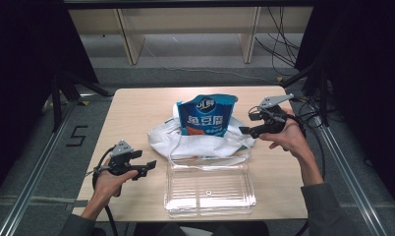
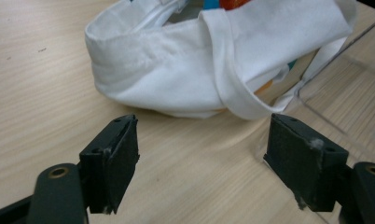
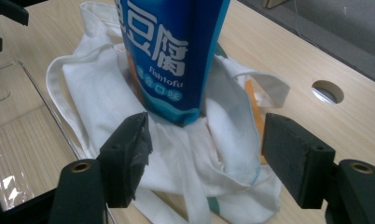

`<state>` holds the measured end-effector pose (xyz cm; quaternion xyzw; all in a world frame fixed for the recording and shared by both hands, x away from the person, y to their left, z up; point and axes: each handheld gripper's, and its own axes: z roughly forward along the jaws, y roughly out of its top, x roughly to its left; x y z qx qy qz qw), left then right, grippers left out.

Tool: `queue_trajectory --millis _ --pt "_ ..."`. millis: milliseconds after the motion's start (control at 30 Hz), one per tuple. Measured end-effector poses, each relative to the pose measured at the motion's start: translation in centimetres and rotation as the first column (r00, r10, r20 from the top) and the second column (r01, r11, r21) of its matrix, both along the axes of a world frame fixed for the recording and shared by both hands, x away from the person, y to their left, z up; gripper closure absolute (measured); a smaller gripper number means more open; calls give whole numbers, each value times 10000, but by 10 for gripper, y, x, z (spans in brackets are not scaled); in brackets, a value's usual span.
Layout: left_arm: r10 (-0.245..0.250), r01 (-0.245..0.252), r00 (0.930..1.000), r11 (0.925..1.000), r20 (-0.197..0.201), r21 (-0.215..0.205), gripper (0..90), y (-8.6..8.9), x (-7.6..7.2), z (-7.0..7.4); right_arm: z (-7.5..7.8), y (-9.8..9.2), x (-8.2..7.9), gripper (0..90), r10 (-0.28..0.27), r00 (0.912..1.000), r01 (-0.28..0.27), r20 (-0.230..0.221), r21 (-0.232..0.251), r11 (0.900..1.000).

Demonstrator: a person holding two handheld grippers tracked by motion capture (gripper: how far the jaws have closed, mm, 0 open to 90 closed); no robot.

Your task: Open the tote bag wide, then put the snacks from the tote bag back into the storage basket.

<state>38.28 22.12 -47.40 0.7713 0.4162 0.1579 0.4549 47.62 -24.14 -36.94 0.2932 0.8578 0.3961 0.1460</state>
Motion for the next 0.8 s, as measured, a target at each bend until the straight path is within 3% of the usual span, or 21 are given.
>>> queue_trajectory --millis 100,233,300,400,467,533,567,600,633,667,700,767,800 --pt "94 -94 9999 9999 -34 77 237 -2 -7 -7 9 2 3 306 206 9997 -208 -102 -218 9995" --pt "-145 147 9999 9977 -36 657 227 -3 -14 -12 15 8 6 297 249 9997 -246 63 -332 9991" --pt "17 -19 10000 9986 40 521 222 -7 -17 -15 22 11 7 293 339 9994 -336 49 -512 9981" --pt "119 -120 9999 9974 24 706 220 -9 -22 -18 26 14 8 292 332 9994 -332 -17 -570 9978" --pt "-165 166 9999 9951 -20 979 218 -7 -23 -19 31 15 10 288 367 9993 -367 -5 -722 9967" --pt "11 -14 10000 9974 37 721 217 -8 -24 -20 34 17 11 286 319 9992 -301 237 -722 9969" --pt "60 -64 10000 9977 61 670 217 -7 -24 -20 37 18 10 285 353 9993 -341 137 -775 9964" --pt "21 -19 10000 9959 -21 905 216 -5 -24 -19 39 19 11 283 197 9997 -185 161 -736 9971" --pt "-31 38 10000 9963 -78 853 213 -5 -24 -20 42 20 12 279 309 9991 -283 284 -872 9958" --pt "-96 105 9999 9949 -104 1002 213 -4 -24 -20 42 20 12 279 309 9991 -283 284 -872 9958" --pt "73 -67 9999 9980 -94 628 213 -7 -25 -23 44 21 12 279 405 9991 -389 158 -923 9950" --pt "44 -41 10000 9977 -51 682 211 -8 -26 -23 47 23 13 274 413 9989 -387 236 -1018 9941" --pt "31 -31 10000 9977 -2 677 211 -8 -26 -22 50 24 13 273 356 9993 -347 62 -1125 9930"
